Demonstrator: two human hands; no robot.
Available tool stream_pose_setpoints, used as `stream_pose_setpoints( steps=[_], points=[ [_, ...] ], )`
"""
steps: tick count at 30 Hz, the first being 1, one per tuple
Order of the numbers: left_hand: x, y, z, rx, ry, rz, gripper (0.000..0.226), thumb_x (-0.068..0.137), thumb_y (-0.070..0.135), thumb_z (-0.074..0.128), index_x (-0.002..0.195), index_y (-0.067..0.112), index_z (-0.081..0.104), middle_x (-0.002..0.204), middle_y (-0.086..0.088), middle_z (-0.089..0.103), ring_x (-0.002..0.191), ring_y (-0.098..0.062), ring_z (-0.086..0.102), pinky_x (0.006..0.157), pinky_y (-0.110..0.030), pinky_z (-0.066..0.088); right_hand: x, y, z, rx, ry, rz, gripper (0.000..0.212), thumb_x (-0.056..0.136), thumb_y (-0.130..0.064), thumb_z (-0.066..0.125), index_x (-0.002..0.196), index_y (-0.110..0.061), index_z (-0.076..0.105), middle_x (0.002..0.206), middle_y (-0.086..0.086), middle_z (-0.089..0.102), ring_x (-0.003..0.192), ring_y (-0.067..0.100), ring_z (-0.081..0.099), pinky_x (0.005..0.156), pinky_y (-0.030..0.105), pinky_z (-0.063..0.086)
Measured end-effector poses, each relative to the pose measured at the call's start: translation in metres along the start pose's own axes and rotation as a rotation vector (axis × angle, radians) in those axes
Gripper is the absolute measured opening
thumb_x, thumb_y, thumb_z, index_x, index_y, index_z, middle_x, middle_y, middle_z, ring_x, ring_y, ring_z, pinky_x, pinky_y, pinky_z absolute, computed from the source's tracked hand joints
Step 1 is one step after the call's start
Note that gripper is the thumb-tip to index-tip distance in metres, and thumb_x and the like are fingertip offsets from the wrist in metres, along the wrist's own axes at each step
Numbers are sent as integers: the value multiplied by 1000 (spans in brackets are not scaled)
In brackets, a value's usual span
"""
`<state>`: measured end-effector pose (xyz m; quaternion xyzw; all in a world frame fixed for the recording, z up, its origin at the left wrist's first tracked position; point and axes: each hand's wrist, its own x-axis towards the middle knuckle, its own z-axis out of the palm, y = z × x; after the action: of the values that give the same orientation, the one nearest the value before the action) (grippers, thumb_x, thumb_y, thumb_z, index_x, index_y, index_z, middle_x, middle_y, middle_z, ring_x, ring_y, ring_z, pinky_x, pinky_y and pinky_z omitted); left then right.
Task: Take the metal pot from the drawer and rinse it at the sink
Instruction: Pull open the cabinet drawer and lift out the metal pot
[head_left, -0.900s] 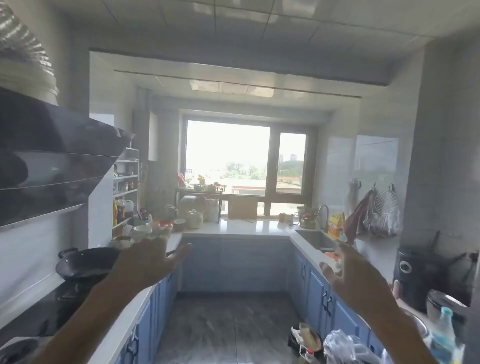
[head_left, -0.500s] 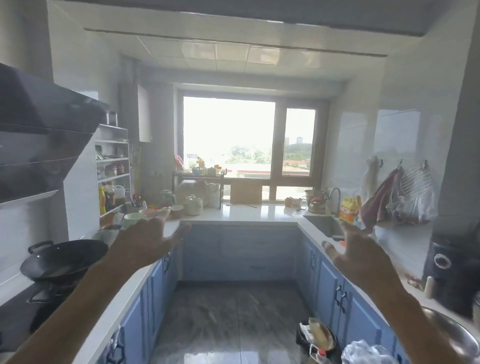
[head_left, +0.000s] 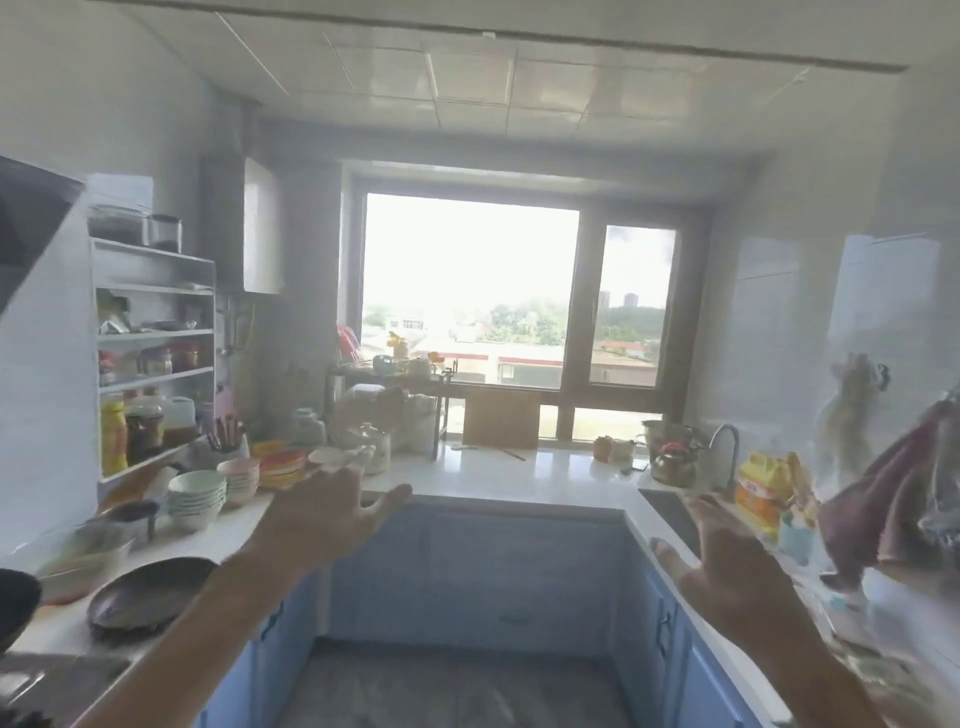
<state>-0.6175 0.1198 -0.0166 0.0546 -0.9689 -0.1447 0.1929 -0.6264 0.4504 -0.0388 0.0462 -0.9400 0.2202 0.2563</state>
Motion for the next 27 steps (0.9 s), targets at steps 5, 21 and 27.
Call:
stream_pose_setpoints(
  steps=[5, 21, 27],
  points=[
    [144, -1, 89, -27, -15, 65, 76, 90, 65, 38, 150, 21, 25, 159, 2, 27, 144, -20, 32, 114, -41, 31, 114, 39, 82, -29, -36, 39, 65, 88, -39, 56, 144, -21, 31, 148, -3, 40, 134, 17, 40, 104, 33, 36],
    [533, 49, 373, -82, -307, 179, 63, 94, 53, 43, 147, 20, 34, 152, -2, 41, 137, -23, 43, 107, -43, 38, 482, 210, 320, 18, -449, 107, 59, 88, -36, 58, 141, -22, 37, 141, 1, 47, 132, 23, 42, 105, 33, 31],
    [638, 66, 571, -312, -525, -33, 44, 92, 50, 48, 129, 27, 55, 126, 5, 65, 119, -18, 59, 102, -40, 45, 598, 312, 484, 309, -703, 192, 34, 89, -21, 60, 123, -17, 57, 117, -4, 57, 108, 7, 51, 81, 4, 36]
  ],
)
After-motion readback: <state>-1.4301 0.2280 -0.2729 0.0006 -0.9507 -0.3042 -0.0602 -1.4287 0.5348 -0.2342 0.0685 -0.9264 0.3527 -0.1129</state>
